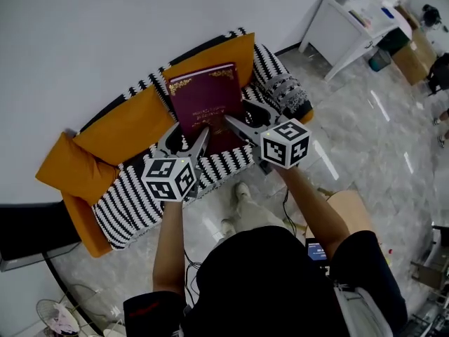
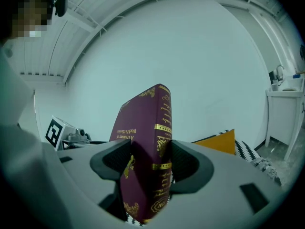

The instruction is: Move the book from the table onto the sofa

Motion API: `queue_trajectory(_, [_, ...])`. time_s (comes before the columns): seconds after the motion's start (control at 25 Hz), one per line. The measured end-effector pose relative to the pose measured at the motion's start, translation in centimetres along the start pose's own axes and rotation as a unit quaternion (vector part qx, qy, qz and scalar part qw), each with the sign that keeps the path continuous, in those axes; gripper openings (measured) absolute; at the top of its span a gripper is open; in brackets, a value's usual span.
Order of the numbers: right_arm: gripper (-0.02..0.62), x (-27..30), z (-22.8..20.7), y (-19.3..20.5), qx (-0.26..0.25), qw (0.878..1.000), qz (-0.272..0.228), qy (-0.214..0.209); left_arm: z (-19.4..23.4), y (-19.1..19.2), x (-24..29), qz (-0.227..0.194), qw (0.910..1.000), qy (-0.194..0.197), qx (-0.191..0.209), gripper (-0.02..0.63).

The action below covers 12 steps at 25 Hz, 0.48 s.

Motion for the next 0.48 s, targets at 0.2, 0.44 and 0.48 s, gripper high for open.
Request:
queue_trajectory(0.2, [0.276, 3.1, -3.0, 2.0, 0.018, 0.999, 0.032, -0.009, 2.6, 1.4, 3.2, 0.023, 0.9992, -0.014, -0.028, 0.290])
queue_trajectory(0.44, [0.276, 6.7, -6.4, 4.9, 0.038, 0.998, 0.054, -0.010, 6.1, 3.1, 7.2, 0.047, 0.9977, -0.019, -0.046, 0.290])
queue_trajectory(0.48, [0.276, 7.2, -6.9, 5.4, 0.041, 0.997, 0.057, -0.010, 6.6, 3.5, 7.8, 0.050, 0.9975, -0.019, -0.048, 0.290])
Point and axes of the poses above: the fingertips, and each gripper's own axes: x forward along the fingers, z to its left, y out of its underside, the point moved 10 cm from there along -x, backward along the fingers, and after that the axes turned 8 degrees about -x, right-handed, at the moved point
